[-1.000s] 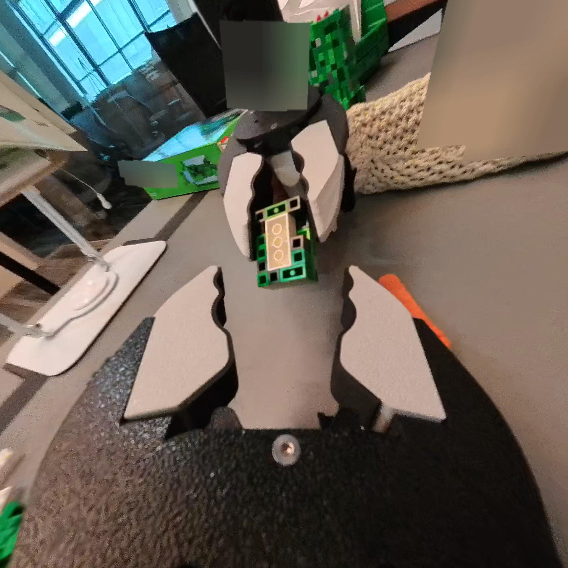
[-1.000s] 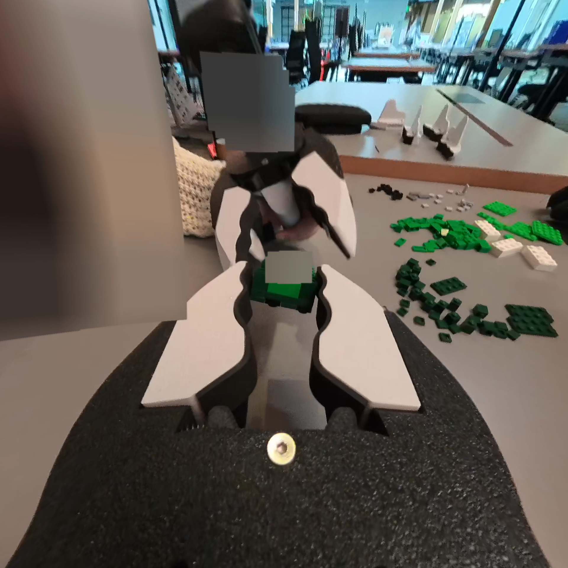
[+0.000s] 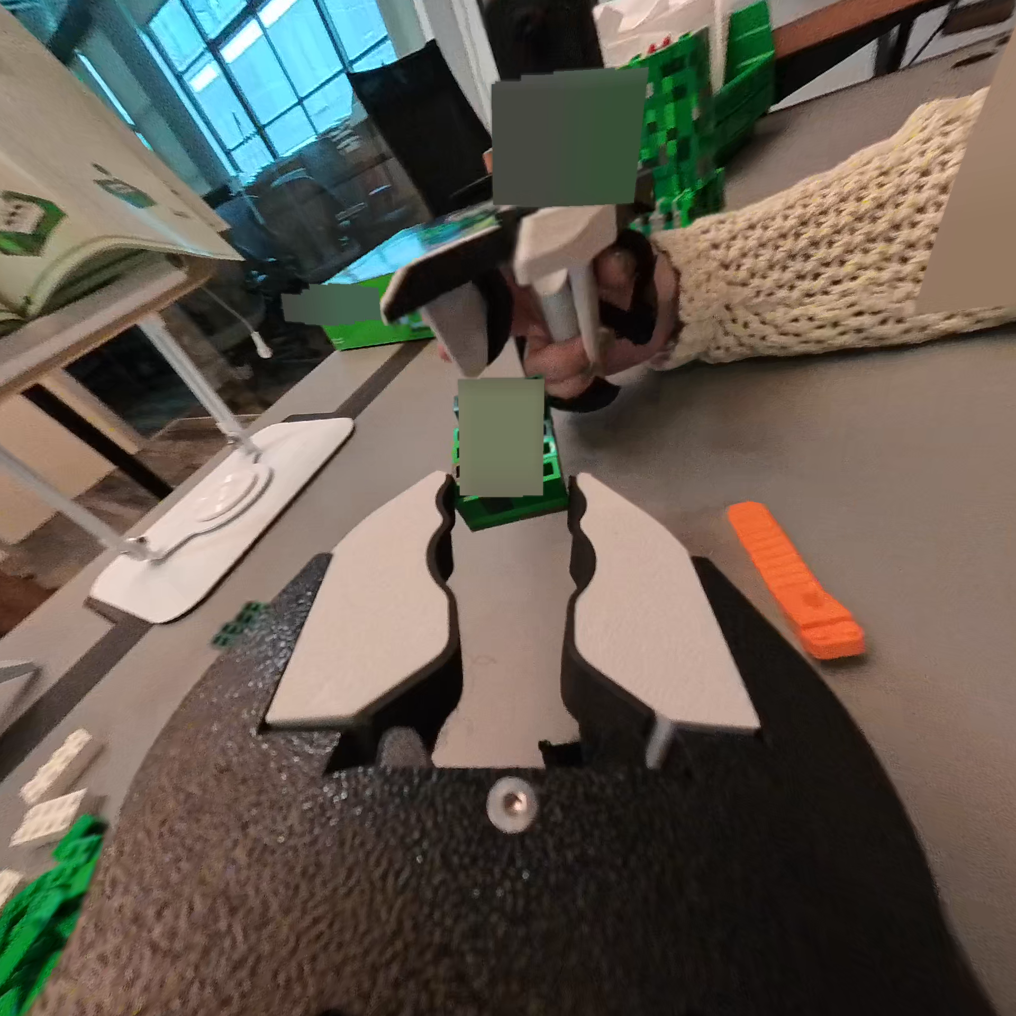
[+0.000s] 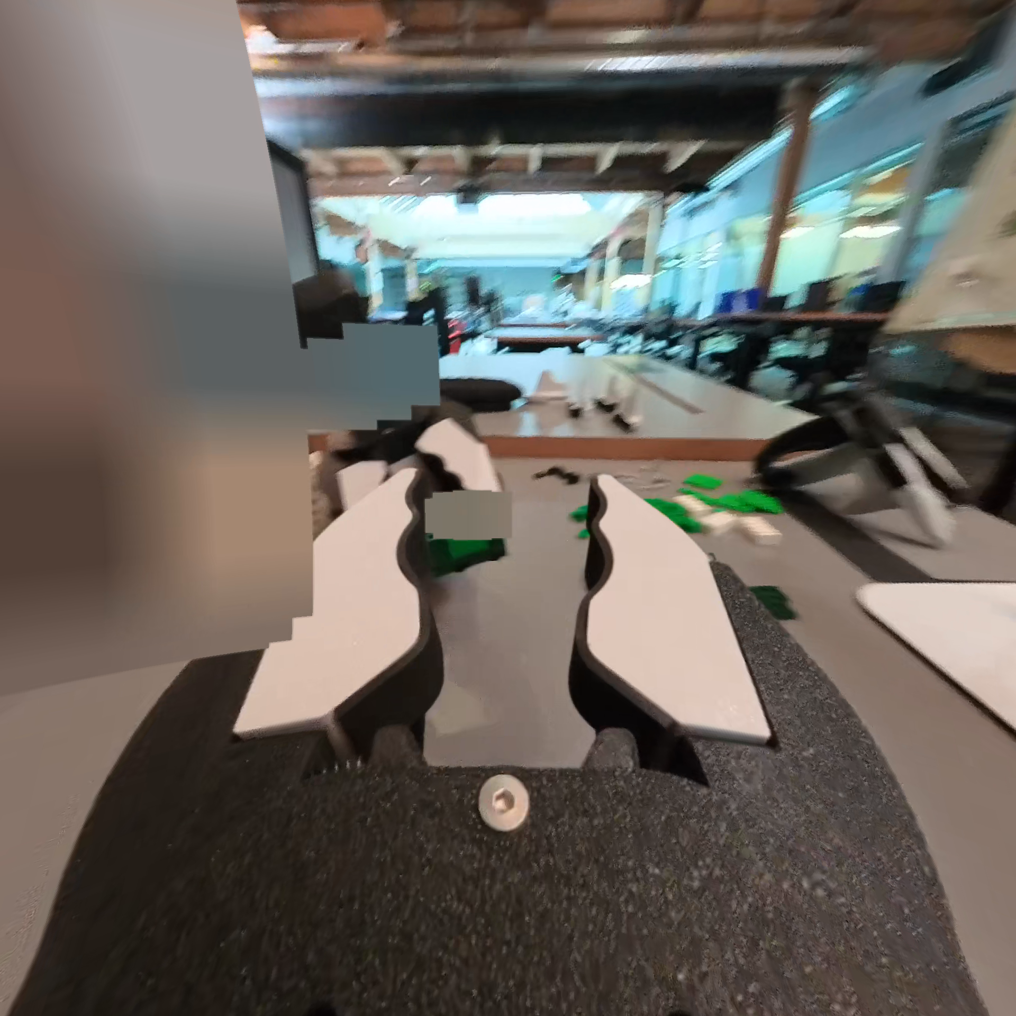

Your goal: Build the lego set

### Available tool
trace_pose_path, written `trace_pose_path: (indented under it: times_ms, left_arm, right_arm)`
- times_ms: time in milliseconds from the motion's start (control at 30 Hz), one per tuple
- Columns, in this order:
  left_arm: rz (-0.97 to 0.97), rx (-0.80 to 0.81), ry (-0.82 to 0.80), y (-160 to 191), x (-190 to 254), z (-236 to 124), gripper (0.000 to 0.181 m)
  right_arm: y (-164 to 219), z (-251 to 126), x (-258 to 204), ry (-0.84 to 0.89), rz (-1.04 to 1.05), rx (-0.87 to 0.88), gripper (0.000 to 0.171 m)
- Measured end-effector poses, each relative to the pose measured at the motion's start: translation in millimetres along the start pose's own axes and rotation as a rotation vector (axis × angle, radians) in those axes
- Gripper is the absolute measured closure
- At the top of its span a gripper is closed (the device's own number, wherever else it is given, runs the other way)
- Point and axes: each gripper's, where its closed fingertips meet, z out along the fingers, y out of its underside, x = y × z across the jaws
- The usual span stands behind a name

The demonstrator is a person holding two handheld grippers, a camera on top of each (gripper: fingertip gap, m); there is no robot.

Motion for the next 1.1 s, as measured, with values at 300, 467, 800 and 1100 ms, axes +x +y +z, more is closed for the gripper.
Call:
trace_pose_path:
  times_ms: [300, 467, 800, 1100]
  left_arm:
    - [0.052, -0.048, -0.093, 13, -15, -3, 0.142]
    - [0.046, -0.049, -0.103, 16, -16, -3, 0.142]
    - [-0.052, -0.018, -0.099, 15, -21, -5, 0.142]
    - [-0.072, -0.004, -0.083, 13, -21, -6, 0.142]
  right_arm:
    - [-12, -39, 57, 0.521, -0.221, 0.095, 0.123]
    - [-7, -40, 64, 0.578, -0.246, 0.053, 0.126]
    - [-1, -39, 65, 0.645, -0.333, -0.027, 0.129]
    - [-1, -42, 65, 0.698, -0.403, -0.065, 0.133]
